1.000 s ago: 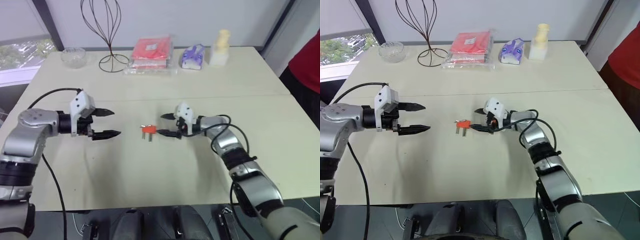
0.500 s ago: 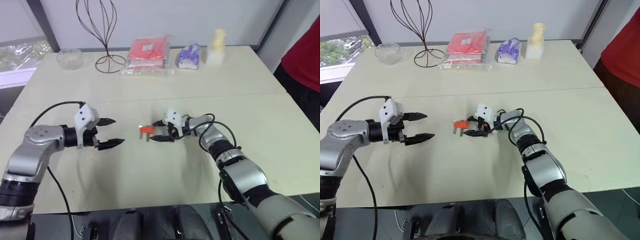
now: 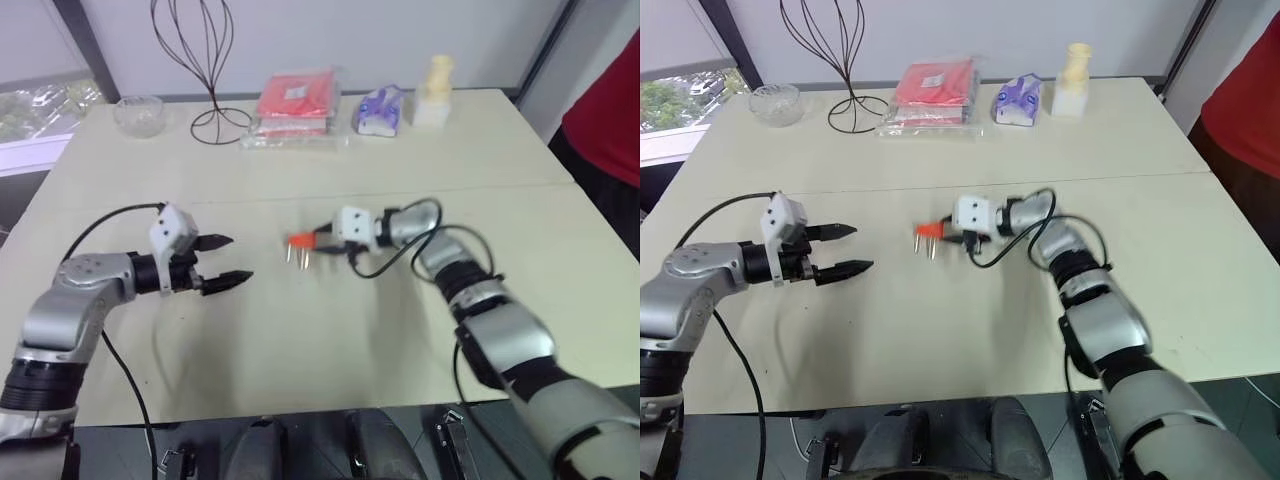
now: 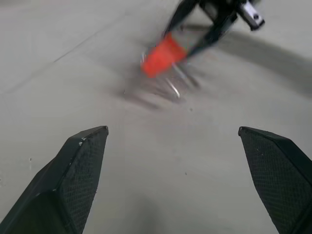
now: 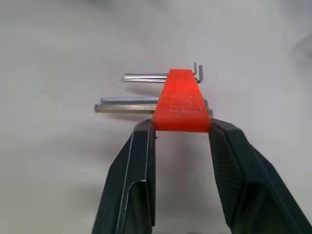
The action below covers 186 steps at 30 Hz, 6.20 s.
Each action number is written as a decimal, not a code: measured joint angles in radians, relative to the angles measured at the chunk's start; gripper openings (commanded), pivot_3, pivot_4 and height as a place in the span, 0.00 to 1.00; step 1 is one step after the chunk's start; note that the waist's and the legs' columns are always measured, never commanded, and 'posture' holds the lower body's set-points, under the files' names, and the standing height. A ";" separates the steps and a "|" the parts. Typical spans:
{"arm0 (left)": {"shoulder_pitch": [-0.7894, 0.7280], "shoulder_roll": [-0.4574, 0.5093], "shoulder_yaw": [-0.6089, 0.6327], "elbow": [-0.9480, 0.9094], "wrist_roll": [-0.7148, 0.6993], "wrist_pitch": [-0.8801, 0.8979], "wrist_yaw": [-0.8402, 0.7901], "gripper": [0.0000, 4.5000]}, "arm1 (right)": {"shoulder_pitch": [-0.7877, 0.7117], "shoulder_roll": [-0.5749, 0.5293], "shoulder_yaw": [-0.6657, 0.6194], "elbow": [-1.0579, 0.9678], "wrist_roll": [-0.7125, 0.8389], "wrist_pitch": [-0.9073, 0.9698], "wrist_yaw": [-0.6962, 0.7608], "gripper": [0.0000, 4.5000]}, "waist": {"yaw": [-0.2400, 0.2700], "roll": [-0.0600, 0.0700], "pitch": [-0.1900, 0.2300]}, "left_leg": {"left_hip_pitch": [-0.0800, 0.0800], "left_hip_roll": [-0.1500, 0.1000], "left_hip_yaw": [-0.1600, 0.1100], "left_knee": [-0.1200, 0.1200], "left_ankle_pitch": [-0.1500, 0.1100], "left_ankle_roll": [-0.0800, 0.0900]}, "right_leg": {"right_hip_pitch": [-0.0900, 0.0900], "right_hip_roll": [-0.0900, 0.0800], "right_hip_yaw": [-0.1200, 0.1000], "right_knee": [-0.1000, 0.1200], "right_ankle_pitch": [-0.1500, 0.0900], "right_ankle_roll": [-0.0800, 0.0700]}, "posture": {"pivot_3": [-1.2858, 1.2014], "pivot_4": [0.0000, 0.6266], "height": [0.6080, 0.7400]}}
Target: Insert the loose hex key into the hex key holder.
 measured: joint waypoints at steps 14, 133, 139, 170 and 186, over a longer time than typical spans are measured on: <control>-0.432 -0.229 -0.054 0.397 -0.049 0.034 -0.154 1.00 | -0.021 -0.100 0.043 -0.218 -0.113 -0.246 -0.190 0.23 | -0.003 -0.002 -0.001 | -0.004 0.000 0.000 0.003 0.005 -0.008 | -0.001 0.002 -0.001 0.000 0.000 0.000 | 0.52 0.24 1.00; -0.209 -0.347 -0.124 0.171 0.108 -0.144 0.036 0.00 | 0.212 -0.093 -0.179 -0.399 0.272 1.306 -0.139 0.82 | 0.023 -0.002 -0.003 | -0.010 0.000 0.000 0.014 0.000 0.001 | -0.003 0.000 -0.001 0.004 0.001 0.002 | 0.52 0.24 1.00; -0.201 -0.369 -0.129 0.173 0.112 -0.151 0.041 0.00 | 0.335 -0.162 -0.141 -0.675 0.288 1.483 -0.098 0.82 | 0.028 -0.002 -0.003 | -0.010 0.000 0.000 0.014 -0.001 0.002 | -0.002 -0.001 -0.002 0.003 0.001 0.002 | 0.52 0.24 1.00; -0.202 -0.413 -0.151 0.238 0.169 -0.236 0.076 0.00 | 0.309 -0.045 -0.100 -0.653 0.371 1.602 -0.262 0.01 | 0.006 -0.002 -0.004 | -0.009 0.000 0.000 0.014 -0.001 0.002 | -0.002 0.001 -0.001 0.004 0.001 0.002 | 0.52 0.24 1.00; -0.210 -0.413 -0.152 0.282 0.176 -0.255 0.072 0.00 | 0.348 -0.217 0.115 -0.594 0.099 0.531 -0.140 0.01 | 0.003 -0.002 -0.003 | -0.010 0.000 0.001 0.014 -0.001 0.002 | -0.003 0.001 -0.001 0.003 0.001 0.002 | 0.52 0.24 1.00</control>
